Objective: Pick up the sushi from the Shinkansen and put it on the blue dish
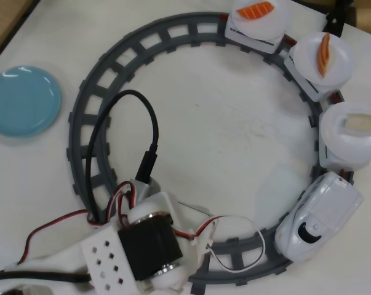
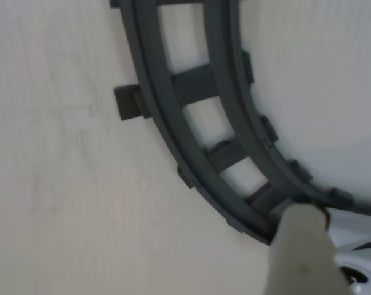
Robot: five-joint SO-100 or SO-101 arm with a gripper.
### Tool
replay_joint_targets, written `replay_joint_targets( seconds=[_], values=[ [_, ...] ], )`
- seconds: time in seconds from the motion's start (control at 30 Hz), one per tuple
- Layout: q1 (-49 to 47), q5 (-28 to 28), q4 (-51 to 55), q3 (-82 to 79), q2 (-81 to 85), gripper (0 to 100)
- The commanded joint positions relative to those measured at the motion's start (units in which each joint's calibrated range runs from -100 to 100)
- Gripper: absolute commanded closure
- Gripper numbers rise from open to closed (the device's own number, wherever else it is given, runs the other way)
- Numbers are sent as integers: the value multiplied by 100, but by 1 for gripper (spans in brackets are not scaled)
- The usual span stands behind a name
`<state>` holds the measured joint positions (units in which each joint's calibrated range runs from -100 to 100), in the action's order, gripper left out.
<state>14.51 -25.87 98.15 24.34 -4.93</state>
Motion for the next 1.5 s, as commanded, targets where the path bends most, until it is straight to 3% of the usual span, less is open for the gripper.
replay_joint_targets(
  seconds=[0.0,0.37,0.53,0.93,1.47],
  values=[
    [11,-259,108,-62,16,81],
    [-113,-1660,100,-558,-33,81],
    [-51,-2005,66,-522,-8,72],
    [125,-2220,-248,-378,-50,72],
    [389,-1890,-817,-630,-50,72]
  ],
)
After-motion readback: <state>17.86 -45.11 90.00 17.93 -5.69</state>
